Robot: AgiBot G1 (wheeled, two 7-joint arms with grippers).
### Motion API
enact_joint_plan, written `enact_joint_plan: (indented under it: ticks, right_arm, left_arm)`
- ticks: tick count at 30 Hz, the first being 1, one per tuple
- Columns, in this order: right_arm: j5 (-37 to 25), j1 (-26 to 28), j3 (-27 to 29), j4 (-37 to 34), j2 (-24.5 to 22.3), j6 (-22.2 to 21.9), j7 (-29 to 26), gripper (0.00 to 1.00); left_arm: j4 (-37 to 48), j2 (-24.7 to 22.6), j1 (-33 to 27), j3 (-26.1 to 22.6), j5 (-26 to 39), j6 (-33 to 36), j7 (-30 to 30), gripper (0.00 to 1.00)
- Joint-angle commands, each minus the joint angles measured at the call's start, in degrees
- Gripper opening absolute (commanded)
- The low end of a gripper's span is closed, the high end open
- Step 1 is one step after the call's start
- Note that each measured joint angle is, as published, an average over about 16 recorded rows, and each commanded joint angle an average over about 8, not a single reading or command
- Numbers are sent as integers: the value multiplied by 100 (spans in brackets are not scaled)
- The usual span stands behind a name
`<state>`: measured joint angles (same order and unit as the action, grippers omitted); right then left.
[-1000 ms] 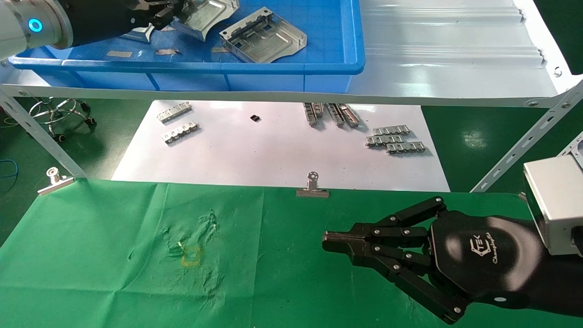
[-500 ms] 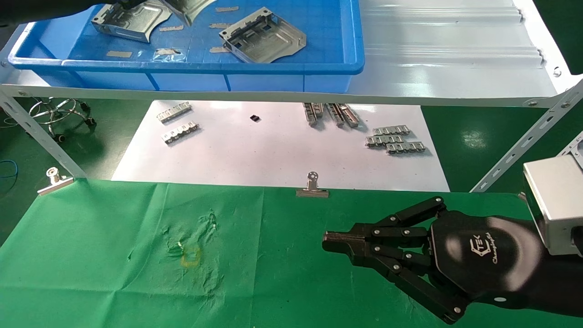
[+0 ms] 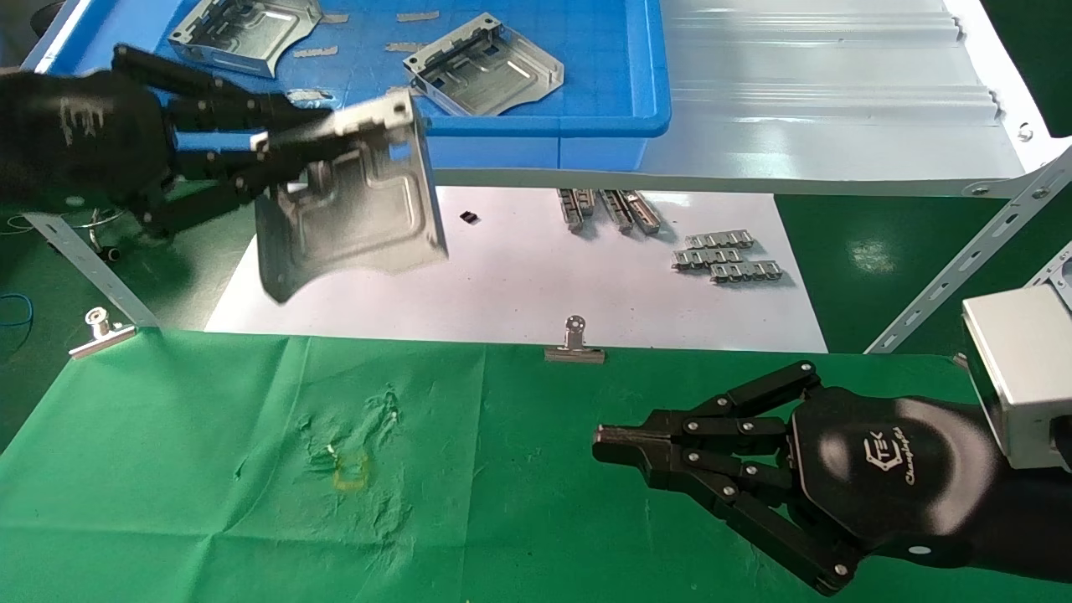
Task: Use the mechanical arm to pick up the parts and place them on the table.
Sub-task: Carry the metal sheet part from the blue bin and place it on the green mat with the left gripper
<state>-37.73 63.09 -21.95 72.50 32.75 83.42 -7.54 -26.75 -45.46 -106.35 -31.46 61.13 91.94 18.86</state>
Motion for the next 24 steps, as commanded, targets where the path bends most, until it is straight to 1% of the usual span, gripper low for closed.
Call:
enact_joint_plan:
  ticks: [1, 6, 12, 17, 24]
  right_arm:
    - [0, 0, 0, 0, 0, 0, 0, 0]
    - [0, 0, 0, 0, 0, 0, 0, 0]
    - [0, 0, -1, 0, 0, 0, 0, 0]
    - [1, 0, -1, 0, 0, 0, 0, 0]
    - [1, 0, -1, 0, 0, 0, 1, 0]
  left_arm:
    - [-572, 243, 306, -157, -250, 12, -4, 0]
    - [-1480, 690, 885, -754, -621, -30, -6, 0]
    - [-1939, 887, 1245, -1500, -722, -63, 152, 0]
    - [-1799, 862, 1308, -1892, -508, -210, 530, 0]
    - [-1166, 558, 1339, -2079, -104, -600, 1016, 0]
